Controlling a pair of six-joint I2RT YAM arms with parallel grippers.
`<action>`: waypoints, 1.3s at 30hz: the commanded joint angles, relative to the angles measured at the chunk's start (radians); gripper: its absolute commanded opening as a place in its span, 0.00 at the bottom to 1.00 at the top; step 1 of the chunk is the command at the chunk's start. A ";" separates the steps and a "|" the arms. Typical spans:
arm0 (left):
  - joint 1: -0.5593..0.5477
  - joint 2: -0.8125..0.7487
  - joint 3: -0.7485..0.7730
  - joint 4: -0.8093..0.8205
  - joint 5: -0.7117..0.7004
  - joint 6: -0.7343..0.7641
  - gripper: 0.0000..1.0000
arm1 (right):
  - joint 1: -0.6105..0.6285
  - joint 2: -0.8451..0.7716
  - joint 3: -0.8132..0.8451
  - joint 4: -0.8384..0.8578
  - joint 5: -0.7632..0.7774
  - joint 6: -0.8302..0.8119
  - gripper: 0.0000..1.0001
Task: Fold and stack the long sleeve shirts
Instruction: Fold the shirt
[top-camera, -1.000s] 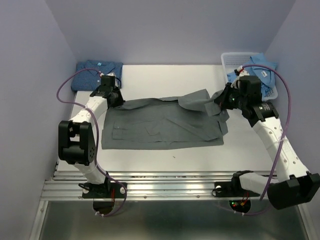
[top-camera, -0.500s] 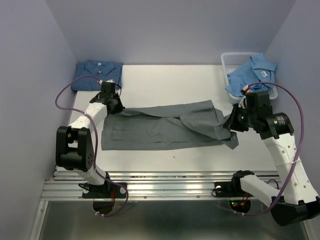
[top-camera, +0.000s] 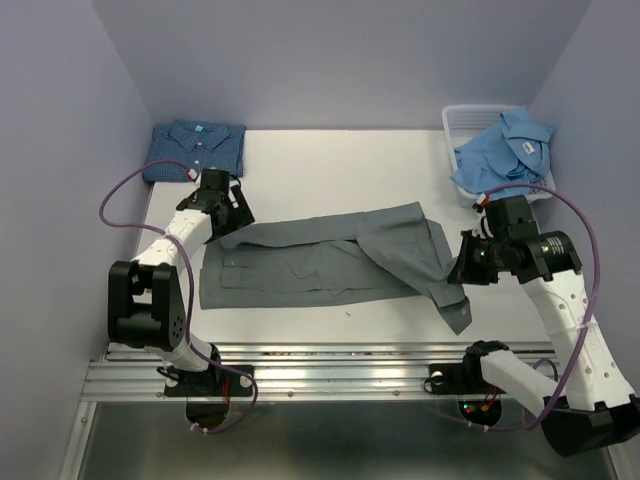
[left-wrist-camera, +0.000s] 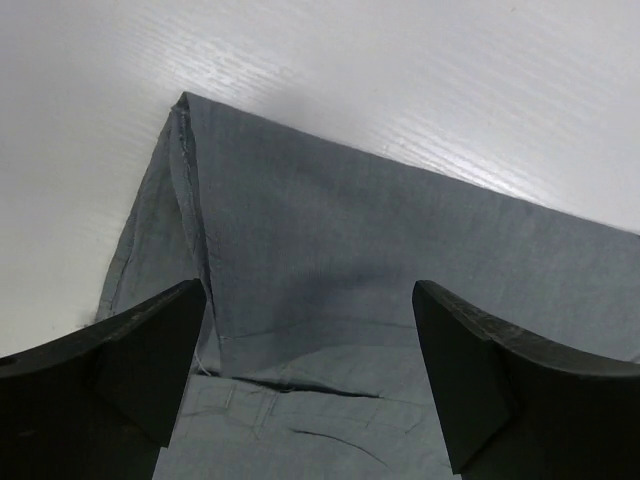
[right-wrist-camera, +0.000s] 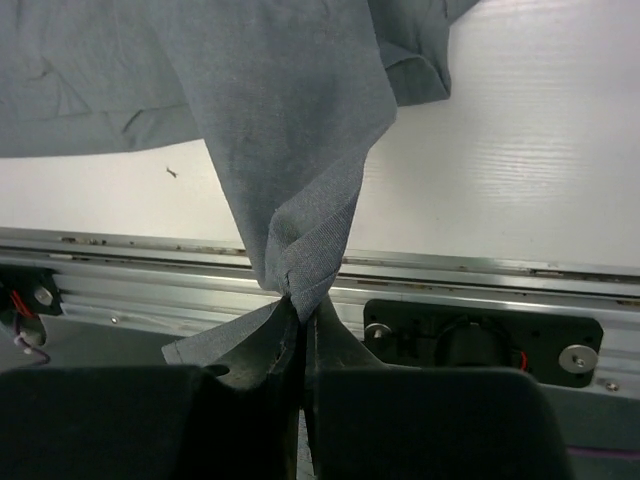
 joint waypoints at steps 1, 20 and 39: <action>-0.004 -0.083 -0.029 -0.079 -0.063 -0.034 0.99 | 0.005 -0.028 -0.130 0.031 -0.089 -0.037 0.01; -0.030 -0.094 -0.073 0.065 0.174 -0.092 0.99 | 0.005 0.081 -0.406 0.282 -0.298 -0.046 0.02; -0.060 -0.094 -0.050 0.078 0.135 -0.080 0.99 | 0.274 0.406 0.031 0.477 -0.410 -0.236 0.01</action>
